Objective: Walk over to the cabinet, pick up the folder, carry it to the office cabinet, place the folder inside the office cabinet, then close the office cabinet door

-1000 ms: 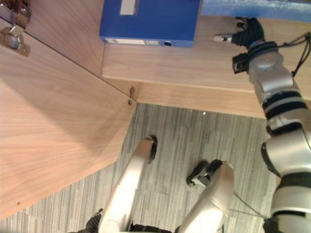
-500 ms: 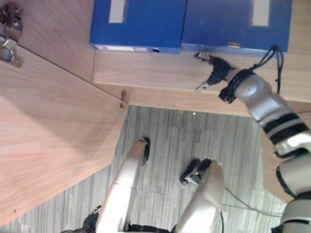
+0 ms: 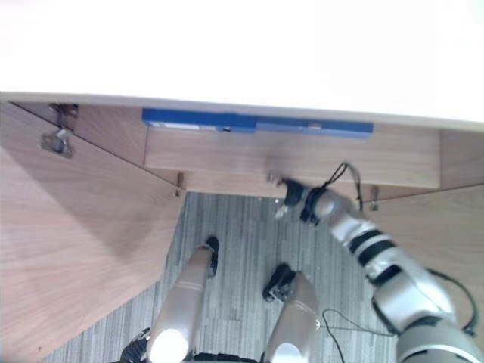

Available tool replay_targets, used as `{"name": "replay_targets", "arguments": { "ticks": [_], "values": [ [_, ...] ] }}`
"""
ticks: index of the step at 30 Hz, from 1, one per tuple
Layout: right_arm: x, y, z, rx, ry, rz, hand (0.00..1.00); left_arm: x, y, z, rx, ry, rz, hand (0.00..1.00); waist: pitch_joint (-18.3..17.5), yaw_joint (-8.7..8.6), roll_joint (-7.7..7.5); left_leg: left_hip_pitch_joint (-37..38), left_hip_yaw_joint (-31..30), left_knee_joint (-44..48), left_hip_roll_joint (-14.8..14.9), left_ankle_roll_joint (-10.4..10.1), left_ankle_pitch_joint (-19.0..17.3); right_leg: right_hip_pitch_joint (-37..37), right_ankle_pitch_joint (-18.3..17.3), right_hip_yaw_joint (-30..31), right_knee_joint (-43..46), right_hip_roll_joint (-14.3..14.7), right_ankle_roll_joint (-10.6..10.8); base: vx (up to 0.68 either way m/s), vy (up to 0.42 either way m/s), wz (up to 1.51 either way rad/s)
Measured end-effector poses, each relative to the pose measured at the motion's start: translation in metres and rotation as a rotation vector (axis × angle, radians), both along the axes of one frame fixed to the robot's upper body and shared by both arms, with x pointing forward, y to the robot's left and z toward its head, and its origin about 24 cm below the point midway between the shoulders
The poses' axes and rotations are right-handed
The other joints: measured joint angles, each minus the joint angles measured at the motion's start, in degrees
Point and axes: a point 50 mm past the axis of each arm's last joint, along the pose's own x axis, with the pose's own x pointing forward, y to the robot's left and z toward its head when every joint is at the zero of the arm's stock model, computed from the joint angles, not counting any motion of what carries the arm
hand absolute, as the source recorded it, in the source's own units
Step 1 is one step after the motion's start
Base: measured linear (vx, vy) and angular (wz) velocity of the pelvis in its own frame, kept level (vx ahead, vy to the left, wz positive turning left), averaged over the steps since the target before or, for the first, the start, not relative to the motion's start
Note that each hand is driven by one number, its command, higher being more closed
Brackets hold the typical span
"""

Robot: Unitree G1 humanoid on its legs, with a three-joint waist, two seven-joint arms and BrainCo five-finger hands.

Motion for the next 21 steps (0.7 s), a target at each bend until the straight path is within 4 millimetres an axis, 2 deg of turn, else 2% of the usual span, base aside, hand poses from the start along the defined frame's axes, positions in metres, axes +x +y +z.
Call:
{"name": "replay_targets", "arguments": {
  "ticks": [2,4,5,6,7,9,10,11,13,14,16,18,21],
  "values": [
    [-0.039,0.007,-0.062,0.022,0.215,-0.069,0.00,0.008,0.001,0.002,0.002,-0.016,-0.004,0.00,-0.01,-0.15,-0.05,5.68,0.43,-8.26,0.96,-0.35,3.59,5.08,3.89,-1.09,-8.64,2.47,-0.25,0.09,-0.011,-0.16],
    [-0.060,0.014,-0.086,0.100,0.298,-0.135,0.00,0.009,0.004,0.003,0.006,-0.021,0.014,0.00,-0.07,-1.21,-0.11,9.59,0.73,-13.38,1.67,-0.86,5.86,8.78,6.38,-1.63,-14.08,4.23,-0.28,0.07,-0.029,-0.19],
    [-0.075,0.019,-0.102,0.179,0.349,-0.213,0.00,0.008,0.006,0.002,0.005,-0.020,0.042,0.00,-1.28,-2.17,-0.23,12.21,0.78,-17.48,2.17,-1.23,7.71,11.28,8.26,-2.13,-18.22,5.64,-0.39,0.07,-0.067,-0.19],
    [-0.091,0.021,-0.117,0.246,0.399,-0.313,0.00,0.007,0.007,0.002,0.002,-0.017,0.065,0.00,-3.98,-2.78,-0.45,13.71,1.04,-21.75,2.86,-1.61,9.58,12.30,10.26,-2.27,-22.42,7.20,-0.67,0.05,-0.068,-0.19],
    [-0.101,0.021,-0.126,0.281,0.430,-0.375,0.00,0.008,0.008,0.002,0.001,-0.019,0.079,0.00,-5.02,-2.91,-0.57,14.63,1.31,-23.58,3.29,-1.77,10.43,13.09,11.23,-2.25,-24.45,8.01,-0.89,0.05,-0.083,-0.23],
    [-0.133,0.021,-0.151,0.405,0.510,-0.639,0.00,0.012,0.009,0.001,0.000,-0.021,0.118,0.00,-7.58,-3.60,-0.79,18.89,1.97,-27.69,4.69,-2.34,11.79,17.27,13.27,-2.21,-29.84,10.45,-1.30,0.04,-0.104,-0.26],
    [-0.155,0.022,-0.164,0.485,0.540,-0.819,0.00,0.008,0.010,0.000,0.010,-0.007,0.134,0.00,-9.78,-3.84,-0.99,20.58,2.73,-28.17,5.40,-2.59,11.65,19.06,13.68,-1.86,-31.53,11.42,-1.49,0.04,-0.104,-0.25],
    [-0.166,0.022,-0.169,0.516,0.543,-0.908,0.00,0.006,0.011,-0.001,0.015,0.003,0.137,0.00,-10.89,-3.87,-1.01,21.30,3.14,-28.17,5.67,-2.83,11.45,19.72,13.76,-1.50,-32.03,11.84,-1.59,0.04,-0.098,-0.40],
    [-0.193,0.018,-0.179,0.591,0.501,-1.205,0.00,-0.005,0.008,-0.005,0.026,0.039,0.194,0.00,-13.18,-3.87,-0.65,24.11,4.17,-25.62,6.70,-3.61,8.90,21.38,13.87,1.52,-32.45,13.06,-1.76,-0.01,-0.026,-0.70],
    [-0.194,0.014,-0.179,0.612,0.477,-1.271,0.00,-0.008,0.007,-0.006,0.025,0.047,0.217,0.00,-13.74,-3.90,-0.38,24.50,3.73,-24.33,6.89,-3.77,7.66,21.41,13.94,3.06,-32.43,13.60,-1.90,-0.06,0.028,-1.02],
    [-0.203,0.004,-0.181,0.677,0.427,-1.469,0.00,-0.016,0.003,-0.009,0.029,0.070,0.260,0.00,-15.80,-3.76,0.47,26.01,-2.31,-21.51,5.85,-4.35,1.98,21.43,15.07,8.43,-32.71,15.32,-2.43,-0.04,0.101,-1.14],
    [-0.216,0.003,-0.185,0.698,0.441,-1.541,0.00,-0.019,0.005,-0.009,0.041,0.083,0.258,0.00,-17.63,-3.79,-0.06,27.97,-5.43,-22.46,3.24,-3.62,0.74,21.53,16.60,11.62,-35.09,15.56,-2.57,-0.07,0.163,-0.95],
    [-0.220,0.001,-0.185,0.695,0.435,-1.547,0.00,-0.022,0.004,-0.011,0.066,0.108,0.208,0.00,-19.41,-3.85,0.09,30.47,-1.73,-23.08,2.43,-1.94,-0.13,22.72,20.86,17.43,-39.92,16.25,-2.12,-0.04,0.135,-0.97]
  ]
}}
